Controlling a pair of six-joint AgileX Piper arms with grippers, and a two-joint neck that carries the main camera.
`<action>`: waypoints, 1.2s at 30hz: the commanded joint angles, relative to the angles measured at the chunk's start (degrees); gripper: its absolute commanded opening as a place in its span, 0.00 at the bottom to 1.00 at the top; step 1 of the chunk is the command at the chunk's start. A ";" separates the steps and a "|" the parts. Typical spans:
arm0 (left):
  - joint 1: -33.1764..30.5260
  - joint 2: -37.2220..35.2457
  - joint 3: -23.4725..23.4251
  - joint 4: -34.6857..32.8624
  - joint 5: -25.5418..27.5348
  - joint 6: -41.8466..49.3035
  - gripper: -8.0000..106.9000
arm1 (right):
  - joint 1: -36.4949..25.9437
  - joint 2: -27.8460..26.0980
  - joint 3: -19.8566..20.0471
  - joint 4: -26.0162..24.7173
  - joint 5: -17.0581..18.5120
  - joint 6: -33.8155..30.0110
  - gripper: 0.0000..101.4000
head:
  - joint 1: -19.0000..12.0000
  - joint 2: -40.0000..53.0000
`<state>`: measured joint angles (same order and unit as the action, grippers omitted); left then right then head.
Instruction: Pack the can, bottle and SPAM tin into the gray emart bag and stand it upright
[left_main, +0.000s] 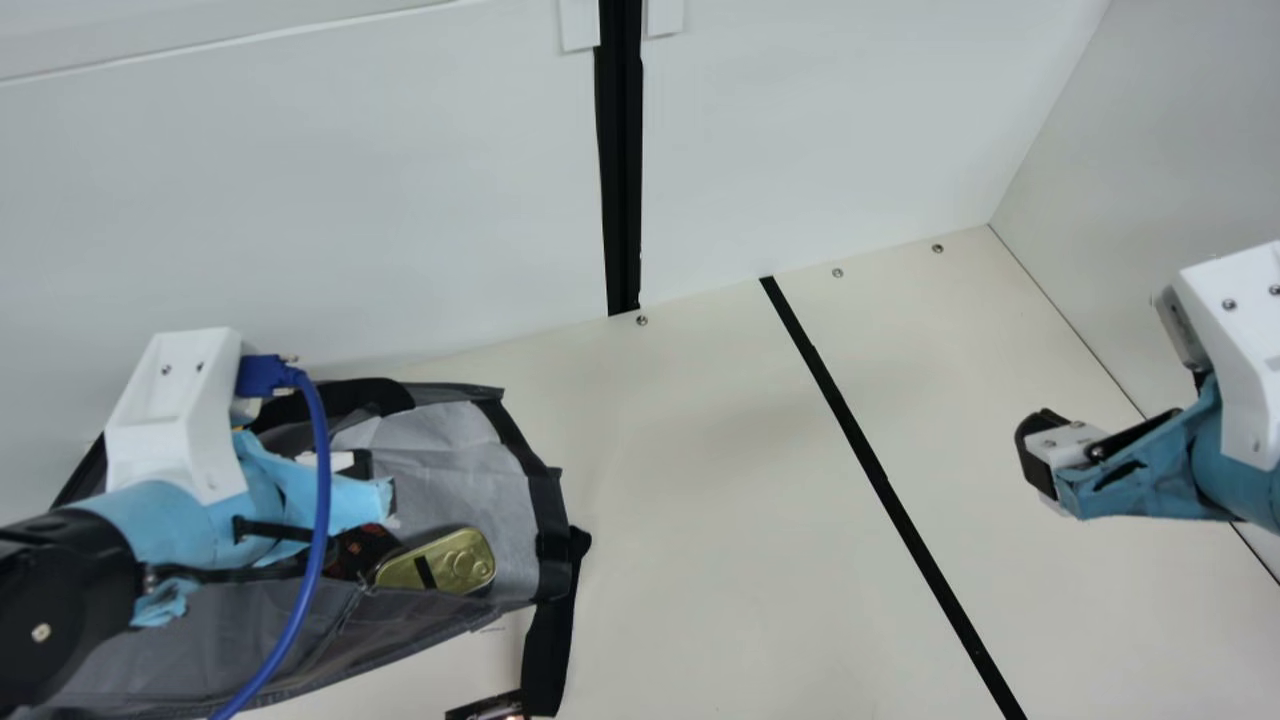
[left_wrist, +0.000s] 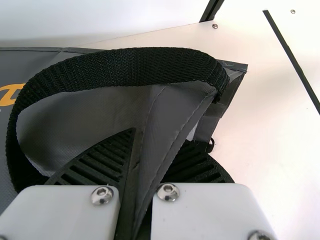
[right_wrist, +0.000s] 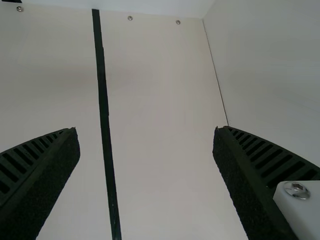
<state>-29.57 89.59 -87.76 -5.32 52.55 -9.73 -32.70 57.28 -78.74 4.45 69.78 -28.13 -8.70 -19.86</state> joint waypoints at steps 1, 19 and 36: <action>0.00 0.00 0.00 0.00 0.00 0.00 0.00 | 0.66 -0.21 0.57 -1.76 0.12 3.51 0.94 | -1.30 -0.14; 0.00 0.00 0.00 0.00 0.00 0.00 0.00 | 3.54 -3.53 5.22 -8.15 0.12 15.39 0.94 | -1.30 -0.14; 0.00 0.00 0.00 0.00 0.00 0.00 0.00 | 3.95 -4.13 5.36 -9.02 0.12 18.70 0.94 | -1.30 -0.14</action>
<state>-29.57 89.59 -87.76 -5.32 52.55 -9.73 -28.88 53.19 -73.30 -4.40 69.93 -9.53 -8.70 -19.86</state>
